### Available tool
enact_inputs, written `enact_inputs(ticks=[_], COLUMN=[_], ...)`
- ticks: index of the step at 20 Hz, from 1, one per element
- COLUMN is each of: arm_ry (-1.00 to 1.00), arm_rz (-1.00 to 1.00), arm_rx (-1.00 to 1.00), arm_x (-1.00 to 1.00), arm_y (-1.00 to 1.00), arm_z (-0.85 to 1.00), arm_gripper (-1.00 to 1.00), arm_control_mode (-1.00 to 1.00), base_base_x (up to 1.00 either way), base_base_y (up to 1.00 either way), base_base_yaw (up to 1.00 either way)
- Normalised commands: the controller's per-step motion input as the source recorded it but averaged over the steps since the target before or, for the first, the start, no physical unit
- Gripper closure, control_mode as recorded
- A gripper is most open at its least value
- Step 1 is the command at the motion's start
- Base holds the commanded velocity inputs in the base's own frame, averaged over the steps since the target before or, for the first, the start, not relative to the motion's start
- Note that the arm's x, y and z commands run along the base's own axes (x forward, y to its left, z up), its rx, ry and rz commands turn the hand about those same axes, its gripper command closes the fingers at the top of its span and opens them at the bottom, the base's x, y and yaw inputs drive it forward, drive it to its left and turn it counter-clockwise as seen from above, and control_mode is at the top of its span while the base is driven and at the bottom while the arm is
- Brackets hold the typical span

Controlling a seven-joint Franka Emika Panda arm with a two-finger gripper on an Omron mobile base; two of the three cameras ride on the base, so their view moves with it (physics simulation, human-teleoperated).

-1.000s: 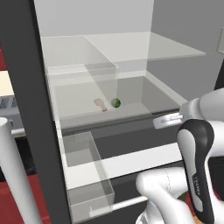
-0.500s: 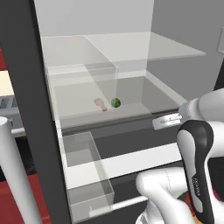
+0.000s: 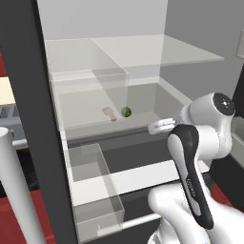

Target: Take the cheese, chicken drumstick, and avocado from the fridge and place them on the plate on the dining counter to create an appetizer plate.

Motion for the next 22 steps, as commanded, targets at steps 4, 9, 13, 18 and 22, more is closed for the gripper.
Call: enact_inputs(ticks=[4, 9, 13, 18, 22], arm_ry=[0.0, -0.03, 0.0, 0.02, 0.03], arm_rz=[0.0, 0.0, 0.0, 0.0, 0.0], arm_rx=[0.0, 0.0, 0.0, 0.0, 0.0], arm_x=[0.85, 0.37, 0.6, 0.62, 0.58], arm_y=[0.14, 0.16, 0.09, 0.08, 0.19], arm_z=[-0.14, -0.08, -0.09, -0.17, -0.28], arm_gripper=[-1.0, -1.0, -1.0, -1.0, -1.0], arm_control_mode=[-1.0, -1.0, -1.0, -1.0, -1.0], base_base_x=[0.0, 0.0, 0.0, 0.0, 0.0], base_base_y=[0.0, 0.0, 0.0, 0.0, 0.0], base_base_yaw=[0.0, 0.0, 0.0, 0.0, 0.0])
